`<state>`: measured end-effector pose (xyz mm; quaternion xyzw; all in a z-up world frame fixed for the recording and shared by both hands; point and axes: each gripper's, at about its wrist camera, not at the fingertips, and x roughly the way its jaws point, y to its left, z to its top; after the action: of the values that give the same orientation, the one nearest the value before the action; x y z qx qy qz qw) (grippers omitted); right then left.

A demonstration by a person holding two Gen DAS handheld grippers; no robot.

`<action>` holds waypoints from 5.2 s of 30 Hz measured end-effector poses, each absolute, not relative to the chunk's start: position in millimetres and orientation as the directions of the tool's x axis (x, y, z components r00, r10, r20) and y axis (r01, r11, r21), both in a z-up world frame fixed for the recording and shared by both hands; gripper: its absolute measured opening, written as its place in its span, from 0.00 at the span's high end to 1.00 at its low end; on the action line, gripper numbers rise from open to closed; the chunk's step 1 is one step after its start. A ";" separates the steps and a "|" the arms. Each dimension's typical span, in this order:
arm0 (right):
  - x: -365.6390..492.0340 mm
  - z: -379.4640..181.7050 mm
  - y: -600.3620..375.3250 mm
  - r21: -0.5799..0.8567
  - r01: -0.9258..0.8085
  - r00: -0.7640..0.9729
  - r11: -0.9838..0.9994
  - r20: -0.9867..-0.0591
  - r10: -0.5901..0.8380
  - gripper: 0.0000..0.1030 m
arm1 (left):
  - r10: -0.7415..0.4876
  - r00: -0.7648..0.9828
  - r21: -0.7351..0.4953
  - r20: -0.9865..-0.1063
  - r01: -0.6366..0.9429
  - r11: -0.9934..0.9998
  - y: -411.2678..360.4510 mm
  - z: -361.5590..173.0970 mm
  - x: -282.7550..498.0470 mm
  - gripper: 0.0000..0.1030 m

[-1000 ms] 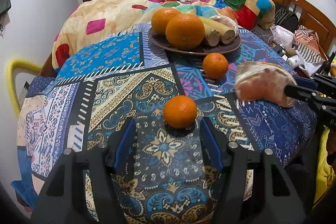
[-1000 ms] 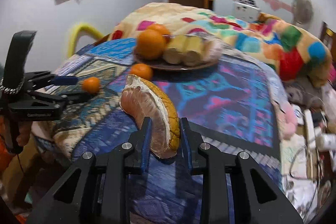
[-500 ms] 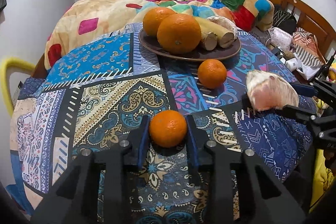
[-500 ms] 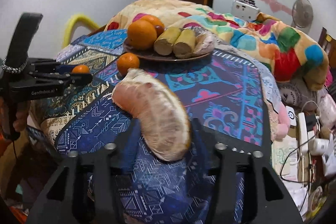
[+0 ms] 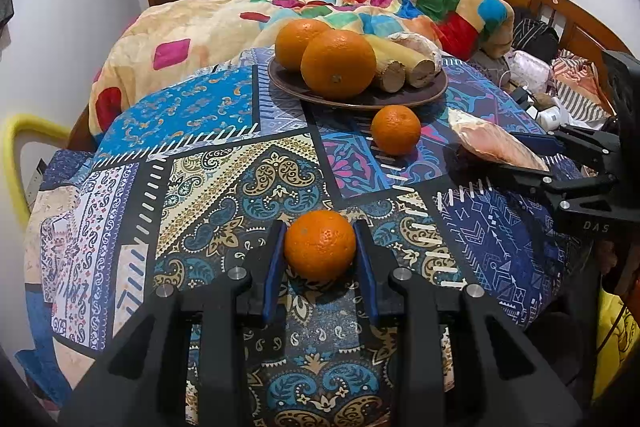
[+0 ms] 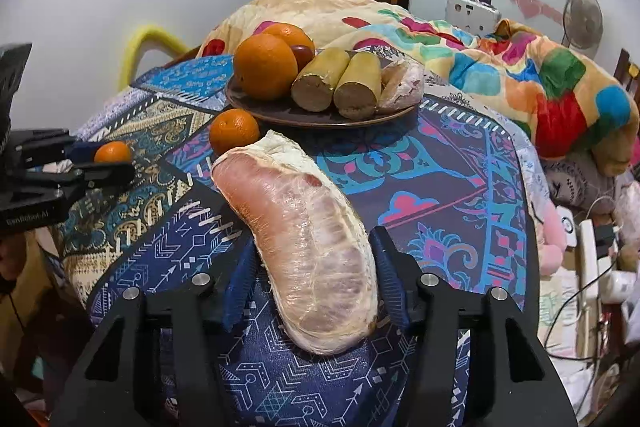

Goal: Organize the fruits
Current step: 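Grasp the small tangerine with the left gripper while the right lifts the pomelo segment, then carry the tangerine with the left gripper while the right carries the pomelo segment to the plate, then set the tangerine on the plate with the left gripper while the right releases the pomelo segment there, then grasp the second dark red plum with the right gripper while the left moves toward the last tangerine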

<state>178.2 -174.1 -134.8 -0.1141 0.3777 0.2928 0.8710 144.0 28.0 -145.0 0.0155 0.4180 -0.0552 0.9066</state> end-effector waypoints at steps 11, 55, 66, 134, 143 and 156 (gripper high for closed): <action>177.1 -116.7 -182.6 0.066 -0.563 0.572 0.824 -0.689 0.446 0.52 | -0.090 0.680 -0.016 -0.727 0.115 0.993 22.4 -128.2 153.3 0.68; 301.2 -85.6 -148.7 0.052 -0.481 0.663 0.875 -0.632 0.402 0.52 | -0.082 0.742 0.044 -0.666 0.148 0.988 -11.0 -84.6 300.0 0.68; 306.6 -92.4 -143.9 0.046 -0.508 0.619 0.860 -0.675 0.401 0.51 | -0.082 0.714 0.054 -0.695 0.166 0.985 -22.9 -96.1 313.6 0.68; 165.7 -106.8 -158.8 0.056 -0.534 0.599 0.844 -0.679 0.424 0.45 | -0.086 0.712 -0.029 -0.697 0.092 0.995 6.1 -111.7 152.6 0.36; 181.3 -134.7 -149.5 0.059 -0.548 0.541 0.834 -0.735 0.408 0.66 | -0.097 0.663 -0.054 -0.742 0.085 0.995 13.9 -141.0 164.7 0.36; 186.6 -130.1 -151.5 0.094 -0.575 0.526 0.813 -0.719 0.455 0.85 | -0.118 0.640 -0.047 -0.759 0.126 0.991 -2.3 -141.3 185.9 0.36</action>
<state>186.6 -151.5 -130.1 -0.0778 0.3868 0.2959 0.8699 185.9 -2.3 -141.3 0.0053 0.4186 -0.0673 0.9057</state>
